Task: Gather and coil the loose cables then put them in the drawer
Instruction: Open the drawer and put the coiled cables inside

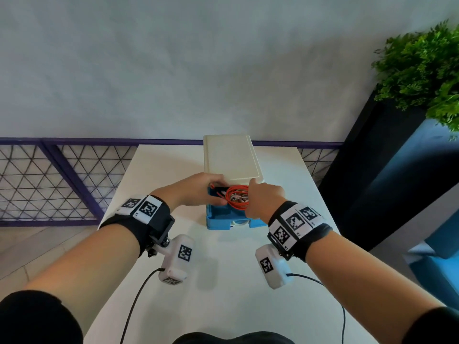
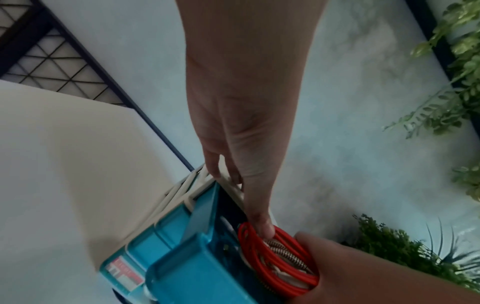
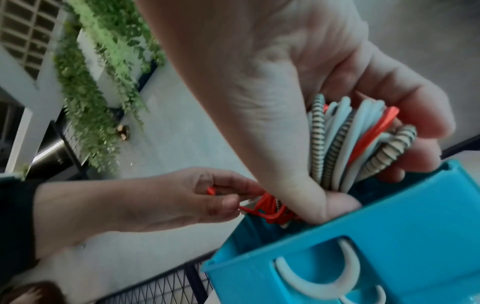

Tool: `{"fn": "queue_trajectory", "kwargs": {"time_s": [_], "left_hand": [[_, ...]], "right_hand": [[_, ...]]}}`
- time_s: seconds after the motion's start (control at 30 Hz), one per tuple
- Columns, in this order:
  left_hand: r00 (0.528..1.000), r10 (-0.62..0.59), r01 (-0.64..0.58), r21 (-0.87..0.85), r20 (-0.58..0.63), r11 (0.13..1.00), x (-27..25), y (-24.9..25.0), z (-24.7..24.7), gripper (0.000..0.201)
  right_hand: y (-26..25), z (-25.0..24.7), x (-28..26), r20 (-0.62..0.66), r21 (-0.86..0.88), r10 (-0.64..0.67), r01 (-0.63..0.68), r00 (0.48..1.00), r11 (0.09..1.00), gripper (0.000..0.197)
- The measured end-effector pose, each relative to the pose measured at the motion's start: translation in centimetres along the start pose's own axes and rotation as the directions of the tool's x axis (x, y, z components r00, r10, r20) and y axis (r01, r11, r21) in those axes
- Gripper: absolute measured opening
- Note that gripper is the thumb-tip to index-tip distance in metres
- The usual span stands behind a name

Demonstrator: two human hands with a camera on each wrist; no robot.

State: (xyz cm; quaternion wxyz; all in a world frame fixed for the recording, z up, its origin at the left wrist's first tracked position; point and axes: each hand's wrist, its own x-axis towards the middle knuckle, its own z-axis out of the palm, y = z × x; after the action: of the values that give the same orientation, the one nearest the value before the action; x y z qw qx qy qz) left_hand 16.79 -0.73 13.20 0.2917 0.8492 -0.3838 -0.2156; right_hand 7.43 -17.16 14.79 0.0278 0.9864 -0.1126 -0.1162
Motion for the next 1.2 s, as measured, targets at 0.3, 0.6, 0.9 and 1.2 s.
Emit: {"fn": "queue_trajectory", "kwargs": {"time_s": [0.3, 0.6, 0.9, 1.2], "left_hand": [[0.989, 0.045, -0.018, 0.186, -0.138, 0.982, 0.1, -1.3, 1.4, 0.021], [0.996, 0.032, -0.008, 0.258, -0.088, 0.966, -0.5, -0.1, 1.5, 0.037], [0.979, 0.037, -0.005, 0.155, -0.2, 0.988, -0.6, 1.7, 2.6, 0.046], [0.981, 0.026, 0.023, 0.244, -0.193, 0.969, -0.2, 0.3, 3.5, 0.018]], "right_hand": [[-2.1, -0.1, 0.7, 0.059, -0.29, -0.003, 0.02, 0.998, 0.957, 0.059], [-3.5, 0.8, 1.8, 0.109, -0.243, 0.013, 0.014, 0.994, 0.97, 0.034], [-3.6, 2.5, 2.4, -0.013, 0.048, 0.229, -0.228, 0.973, 0.972, 0.063], [-2.2, 4.1, 0.8, -0.057, 0.55, 0.156, -0.099, 0.986, 0.829, 0.099]]}}
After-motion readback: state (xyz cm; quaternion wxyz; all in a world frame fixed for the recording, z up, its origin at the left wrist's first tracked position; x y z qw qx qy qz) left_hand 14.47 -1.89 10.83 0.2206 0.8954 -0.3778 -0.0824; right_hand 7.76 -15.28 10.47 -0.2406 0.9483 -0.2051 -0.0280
